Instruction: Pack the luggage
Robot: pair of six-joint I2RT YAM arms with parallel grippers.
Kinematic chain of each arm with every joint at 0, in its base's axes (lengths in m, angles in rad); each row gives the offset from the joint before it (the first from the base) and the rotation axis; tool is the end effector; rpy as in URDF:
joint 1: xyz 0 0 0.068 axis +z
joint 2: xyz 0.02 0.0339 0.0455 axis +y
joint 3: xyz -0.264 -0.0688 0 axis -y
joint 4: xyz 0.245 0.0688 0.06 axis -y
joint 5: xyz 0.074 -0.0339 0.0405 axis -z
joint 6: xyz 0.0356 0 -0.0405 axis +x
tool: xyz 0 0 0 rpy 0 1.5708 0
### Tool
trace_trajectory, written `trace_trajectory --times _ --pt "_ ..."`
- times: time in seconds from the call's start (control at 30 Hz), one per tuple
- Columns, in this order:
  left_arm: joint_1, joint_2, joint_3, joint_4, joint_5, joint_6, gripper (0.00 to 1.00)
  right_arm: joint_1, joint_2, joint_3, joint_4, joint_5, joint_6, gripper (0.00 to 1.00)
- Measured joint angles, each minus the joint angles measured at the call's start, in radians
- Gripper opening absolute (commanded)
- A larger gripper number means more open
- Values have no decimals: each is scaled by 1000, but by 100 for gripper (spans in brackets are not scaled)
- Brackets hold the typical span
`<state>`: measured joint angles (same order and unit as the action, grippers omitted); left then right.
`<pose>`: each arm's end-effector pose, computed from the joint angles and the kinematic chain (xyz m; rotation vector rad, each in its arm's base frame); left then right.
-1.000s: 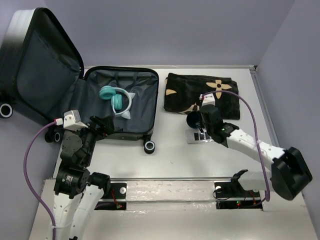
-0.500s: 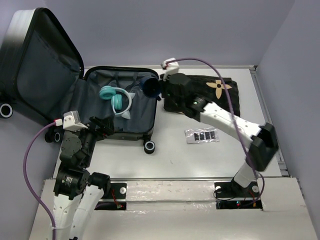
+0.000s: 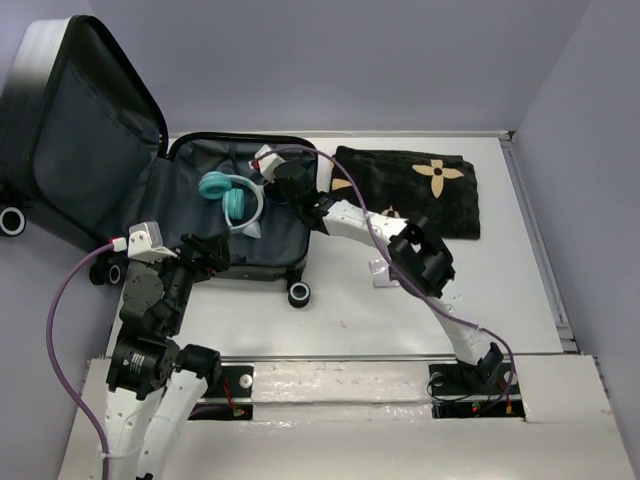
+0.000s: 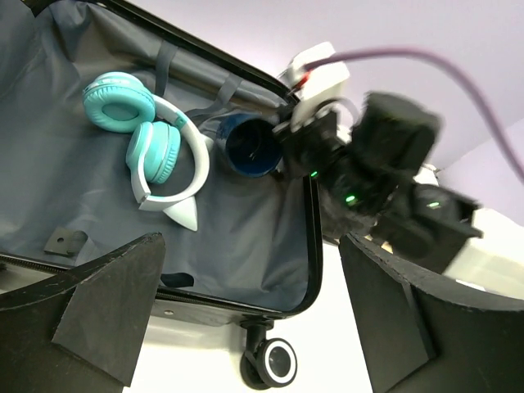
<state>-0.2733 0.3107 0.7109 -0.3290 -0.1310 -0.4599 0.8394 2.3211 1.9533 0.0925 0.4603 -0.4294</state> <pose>0.0782 -0.0171 0.3527 -0.2476 1.4996 -0.4908 0.3805 0.4003 0.2457 -0.8058 1.6307 -0.1350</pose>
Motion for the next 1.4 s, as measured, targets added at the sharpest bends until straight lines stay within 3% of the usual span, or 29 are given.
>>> trace_trajectory --times 0.03,0.17,0.23,0.4,0.5,0.57,0.67,0.7,0.77,0.8,0.9,1.03,1.23,1.4 --pt "0 0 0 0 0 0 99 1 23 -1 3 10 -35 23" --pt "0 0 0 0 -1 0 99 13 56 -14 68 41 -106 56" --pt "0 0 0 0 0 0 99 21 48 -25 101 45 -112 63" --pt "1 0 0 1 0 3 99 31 -67 -71 34 19 18 66" --pt "6 0 0 2 1 4 99 33 -271 -189 -27 -2 153 65" --pt "6 0 -3 7 4 6 99 32 -436 -323 -9 -2 268 56" --pt "6 -7 -18 14 18 7 99 30 -710 -588 -34 32 449 30" --pt "6 -9 -20 15 22 7 99 23 -800 -681 -42 40 516 29" --pt "6 -16 -24 19 30 7 99 13 -918 -834 -88 50 668 29" --pt "6 -21 -24 20 32 7 99 3 -971 -919 -114 52 749 40" --pt "6 -34 -24 25 39 7 99 -21 -1091 -1188 -218 40 995 54" --pt "6 -44 -25 27 46 7 99 -21 -1225 -1419 -315 13 1277 56" --pt "5 -55 -25 28 50 7 99 -21 -1307 -1512 -315 3 1558 56" --pt "4 -63 -26 32 52 7 99 -21 -1226 -1526 -301 0 1716 55"
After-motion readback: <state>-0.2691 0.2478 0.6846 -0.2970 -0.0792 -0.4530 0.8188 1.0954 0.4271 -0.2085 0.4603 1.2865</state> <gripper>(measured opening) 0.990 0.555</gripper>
